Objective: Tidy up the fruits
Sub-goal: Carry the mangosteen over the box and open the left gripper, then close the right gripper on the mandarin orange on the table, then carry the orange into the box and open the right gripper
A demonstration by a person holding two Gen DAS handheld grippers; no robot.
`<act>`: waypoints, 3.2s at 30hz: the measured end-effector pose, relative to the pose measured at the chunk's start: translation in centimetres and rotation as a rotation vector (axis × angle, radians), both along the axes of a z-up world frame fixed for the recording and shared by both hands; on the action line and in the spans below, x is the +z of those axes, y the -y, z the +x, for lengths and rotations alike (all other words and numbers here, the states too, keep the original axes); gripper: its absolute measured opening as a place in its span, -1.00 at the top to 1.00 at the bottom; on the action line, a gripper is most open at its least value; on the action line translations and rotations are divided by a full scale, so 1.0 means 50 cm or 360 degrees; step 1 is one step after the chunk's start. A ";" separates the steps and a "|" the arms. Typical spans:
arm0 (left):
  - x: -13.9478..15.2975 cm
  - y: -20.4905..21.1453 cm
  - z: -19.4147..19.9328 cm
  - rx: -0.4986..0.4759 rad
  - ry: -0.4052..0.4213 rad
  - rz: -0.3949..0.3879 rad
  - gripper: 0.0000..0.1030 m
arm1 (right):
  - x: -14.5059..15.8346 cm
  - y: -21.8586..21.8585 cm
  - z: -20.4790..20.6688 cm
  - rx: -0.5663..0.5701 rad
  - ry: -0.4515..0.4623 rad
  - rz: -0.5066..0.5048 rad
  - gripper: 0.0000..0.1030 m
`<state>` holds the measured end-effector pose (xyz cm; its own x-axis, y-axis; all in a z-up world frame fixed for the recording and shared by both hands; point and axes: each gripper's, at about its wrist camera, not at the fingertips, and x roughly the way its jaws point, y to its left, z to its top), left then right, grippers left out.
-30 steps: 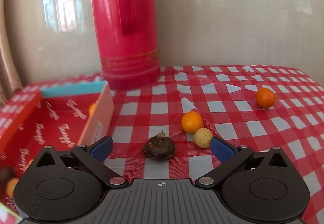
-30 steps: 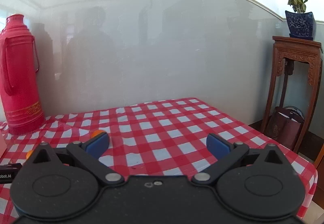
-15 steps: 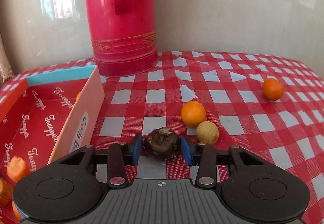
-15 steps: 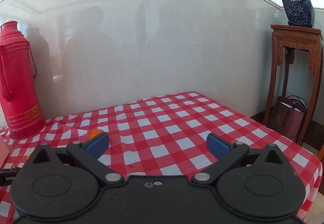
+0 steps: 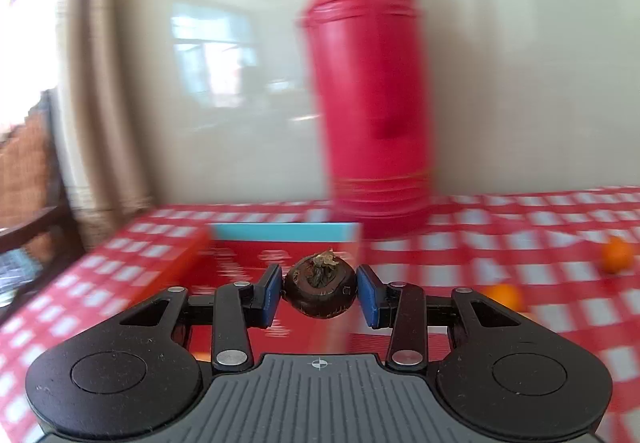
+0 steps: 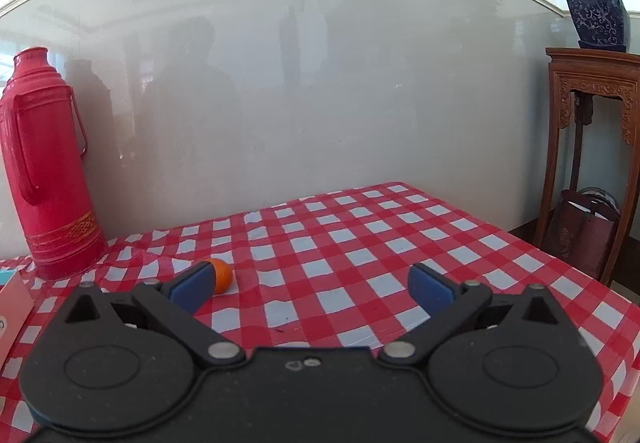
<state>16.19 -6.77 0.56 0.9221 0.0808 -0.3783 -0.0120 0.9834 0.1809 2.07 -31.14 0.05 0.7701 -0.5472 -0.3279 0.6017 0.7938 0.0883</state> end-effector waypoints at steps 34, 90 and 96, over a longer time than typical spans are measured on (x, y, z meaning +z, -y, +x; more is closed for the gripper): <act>0.027 -0.306 -0.064 0.0667 -0.0056 -0.0079 -0.99 | -0.029 -0.106 0.190 0.0343 -0.0305 -0.0059 -0.89; -0.004 -0.375 -0.059 0.0815 -0.0161 -0.0166 -0.99 | -0.032 -0.049 0.347 0.0618 -0.0421 0.0059 0.34; -0.004 -0.379 -0.062 0.0837 -0.0154 -0.0149 -0.99 | -0.013 -0.161 0.323 0.0866 -0.0376 0.0043 0.34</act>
